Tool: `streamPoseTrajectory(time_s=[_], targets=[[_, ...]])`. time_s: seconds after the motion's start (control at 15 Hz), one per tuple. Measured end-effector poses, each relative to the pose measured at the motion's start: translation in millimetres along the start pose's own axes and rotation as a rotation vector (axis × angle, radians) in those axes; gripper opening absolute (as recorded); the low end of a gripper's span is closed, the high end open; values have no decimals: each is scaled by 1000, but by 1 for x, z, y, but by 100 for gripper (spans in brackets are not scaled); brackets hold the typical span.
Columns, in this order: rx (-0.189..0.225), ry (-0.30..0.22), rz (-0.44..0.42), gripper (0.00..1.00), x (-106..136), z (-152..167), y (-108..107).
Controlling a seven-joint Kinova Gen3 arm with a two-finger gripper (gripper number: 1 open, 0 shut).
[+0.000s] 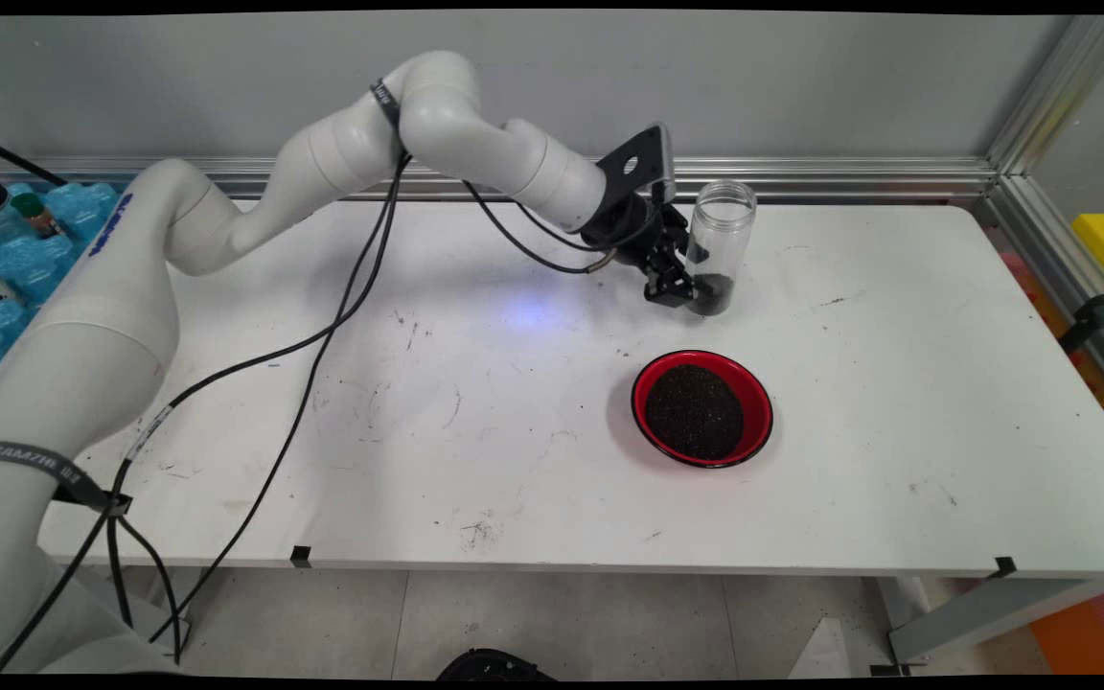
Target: Pour the black seasoning powder in the red bowl
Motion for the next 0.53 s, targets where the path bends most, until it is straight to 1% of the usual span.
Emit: streamPoseTrajectory(time_s=[0.13,0.2,0.4,0.47,0.53], targets=[[12,19,37,0,2,-9,8],[28,26,66,0,3,-13,11],[94,36,181,0,8,-24,18],[128,37,249,0,11,-28,21],[152,36,301,0,14,-30,24]])
